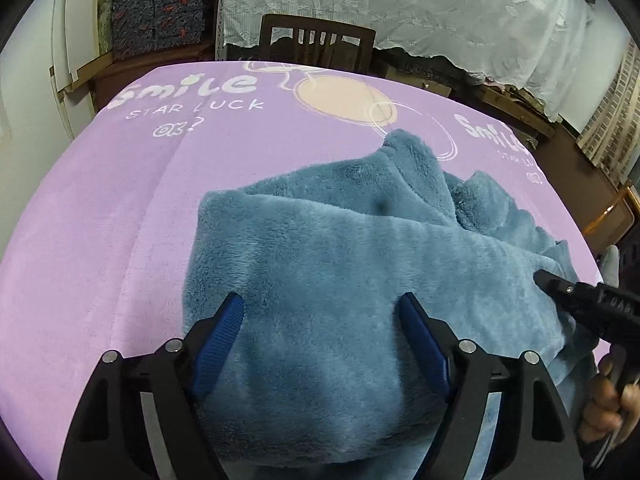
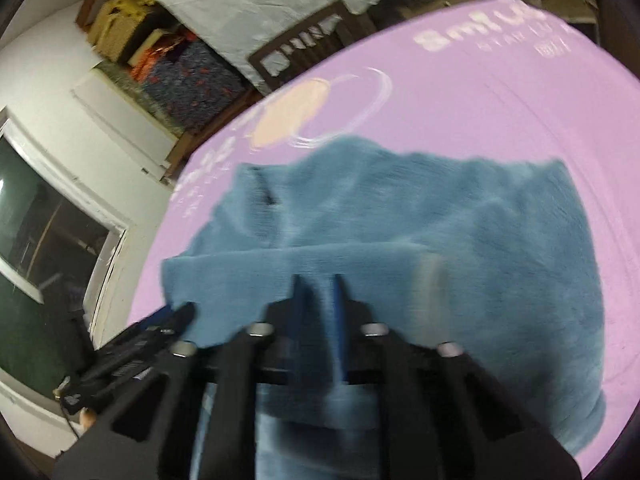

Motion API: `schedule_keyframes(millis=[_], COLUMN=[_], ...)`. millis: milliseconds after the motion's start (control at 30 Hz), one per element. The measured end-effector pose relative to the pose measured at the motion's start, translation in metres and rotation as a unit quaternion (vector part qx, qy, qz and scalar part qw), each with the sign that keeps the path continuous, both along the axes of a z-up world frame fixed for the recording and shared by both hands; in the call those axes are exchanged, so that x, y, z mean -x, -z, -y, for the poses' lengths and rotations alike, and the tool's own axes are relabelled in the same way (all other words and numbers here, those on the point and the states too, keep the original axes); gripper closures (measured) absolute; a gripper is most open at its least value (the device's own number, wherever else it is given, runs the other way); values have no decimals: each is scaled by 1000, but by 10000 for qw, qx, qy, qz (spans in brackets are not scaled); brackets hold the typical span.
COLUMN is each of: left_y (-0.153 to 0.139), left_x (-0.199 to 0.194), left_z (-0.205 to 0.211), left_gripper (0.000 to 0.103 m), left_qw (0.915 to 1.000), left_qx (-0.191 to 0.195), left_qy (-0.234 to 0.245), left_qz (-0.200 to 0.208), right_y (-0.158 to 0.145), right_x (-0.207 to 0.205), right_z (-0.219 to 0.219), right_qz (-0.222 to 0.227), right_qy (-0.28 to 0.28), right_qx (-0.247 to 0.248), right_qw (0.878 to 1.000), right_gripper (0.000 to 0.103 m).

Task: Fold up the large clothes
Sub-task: 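Smooth the folded jacket with both tools while pressing the hem edge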

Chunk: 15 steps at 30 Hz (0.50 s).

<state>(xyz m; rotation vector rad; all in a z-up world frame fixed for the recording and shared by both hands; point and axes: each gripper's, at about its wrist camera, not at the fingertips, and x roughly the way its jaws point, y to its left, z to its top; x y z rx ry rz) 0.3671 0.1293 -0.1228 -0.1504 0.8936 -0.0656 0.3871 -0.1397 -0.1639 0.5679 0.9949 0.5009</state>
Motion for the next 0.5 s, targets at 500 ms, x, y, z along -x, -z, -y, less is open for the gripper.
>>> schedule_keyframes(millis=[500], left_y=[-21], left_x=[64], left_z=[-7], left_gripper=[27], left_qw=[9992], left_qx=[385], left_qy=[-28], left_qz=[117], right_y=[-37], right_x=[71], right_z=[74], right_qz=[486], right_qy=[243], right_qx=[248], right_qw=[9982], right_gripper=[87])
